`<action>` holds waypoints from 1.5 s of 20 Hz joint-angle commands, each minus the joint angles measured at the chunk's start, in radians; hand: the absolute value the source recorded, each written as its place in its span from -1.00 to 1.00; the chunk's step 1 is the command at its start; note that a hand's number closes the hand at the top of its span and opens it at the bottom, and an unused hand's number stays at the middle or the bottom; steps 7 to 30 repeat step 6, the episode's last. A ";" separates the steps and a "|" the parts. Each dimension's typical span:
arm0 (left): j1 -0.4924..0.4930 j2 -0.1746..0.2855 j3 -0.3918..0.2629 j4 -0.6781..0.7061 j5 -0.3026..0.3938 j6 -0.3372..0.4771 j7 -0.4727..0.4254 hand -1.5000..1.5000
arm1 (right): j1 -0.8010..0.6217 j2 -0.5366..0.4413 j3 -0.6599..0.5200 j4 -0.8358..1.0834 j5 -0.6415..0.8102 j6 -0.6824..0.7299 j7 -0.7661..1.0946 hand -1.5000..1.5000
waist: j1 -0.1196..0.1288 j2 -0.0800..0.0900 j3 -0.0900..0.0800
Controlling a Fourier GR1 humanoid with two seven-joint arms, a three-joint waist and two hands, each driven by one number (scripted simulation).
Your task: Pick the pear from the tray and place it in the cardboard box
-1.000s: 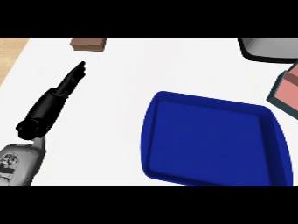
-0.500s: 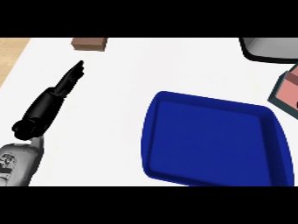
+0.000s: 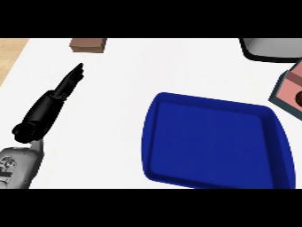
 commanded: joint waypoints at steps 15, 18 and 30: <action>-0.005 -0.007 -0.009 -0.022 -0.003 -0.009 0.005 0.00 | -0.007 -0.111 -0.217 0.102 -0.213 0.047 0.156 -1.00 | 0.020 0.012 0.002; -0.005 -0.007 -0.009 -0.022 -0.003 -0.009 0.005 0.00 | -0.007 -0.111 -0.217 0.102 -0.213 0.047 0.156 -1.00 | 0.020 0.012 0.002; -0.005 -0.007 -0.009 -0.022 -0.003 -0.009 0.005 0.00 | -0.007 -0.111 -0.217 0.102 -0.213 0.047 0.156 -1.00 | 0.020 0.012 0.002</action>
